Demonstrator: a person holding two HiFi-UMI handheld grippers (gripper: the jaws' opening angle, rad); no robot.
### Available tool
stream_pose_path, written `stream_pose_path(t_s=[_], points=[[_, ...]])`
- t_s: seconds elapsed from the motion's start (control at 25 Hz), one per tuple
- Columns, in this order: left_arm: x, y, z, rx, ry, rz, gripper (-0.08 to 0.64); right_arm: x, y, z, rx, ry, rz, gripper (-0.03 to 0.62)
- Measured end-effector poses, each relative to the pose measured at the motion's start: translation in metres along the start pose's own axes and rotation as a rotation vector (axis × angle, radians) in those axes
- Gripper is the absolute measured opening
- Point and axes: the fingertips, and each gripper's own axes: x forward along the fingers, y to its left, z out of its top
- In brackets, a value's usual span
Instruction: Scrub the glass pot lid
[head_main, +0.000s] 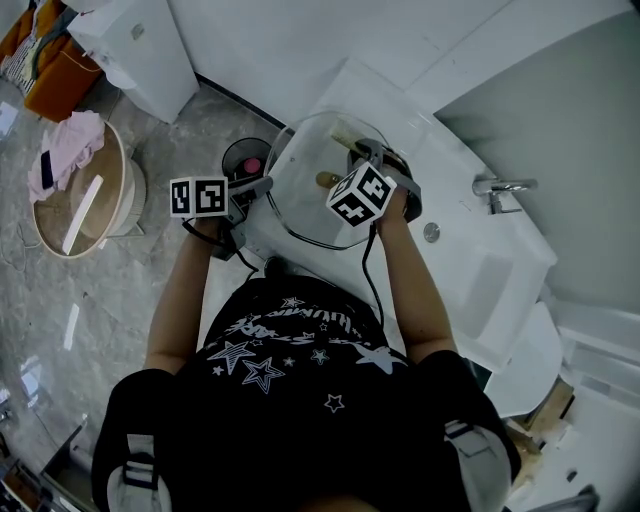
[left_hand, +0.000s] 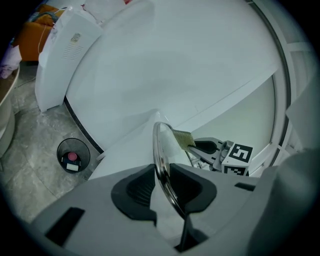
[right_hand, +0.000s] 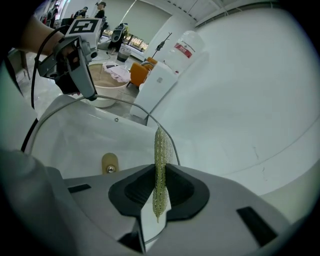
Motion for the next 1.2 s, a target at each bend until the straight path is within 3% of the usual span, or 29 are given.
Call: stream_pose_path(t_s=[0.36,0.68,1.2], points=[[0.001,0.0,0.003,0.0,0.003,-0.025,0.094,0.017,0.003,0.013,-0.04,0.012,0.006,0.063],[0.001,0.001,0.005,-0.013,0.001,-0.03,0.093,0.02,0.025,0.026,-0.077,-0.035,0.084,0.066],[-0.002,0.001,0.0,-0.011,-0.002,0.028,0.092,-0.003,0.074,0.062,-0.247,-0.243,0.269,0.069]])
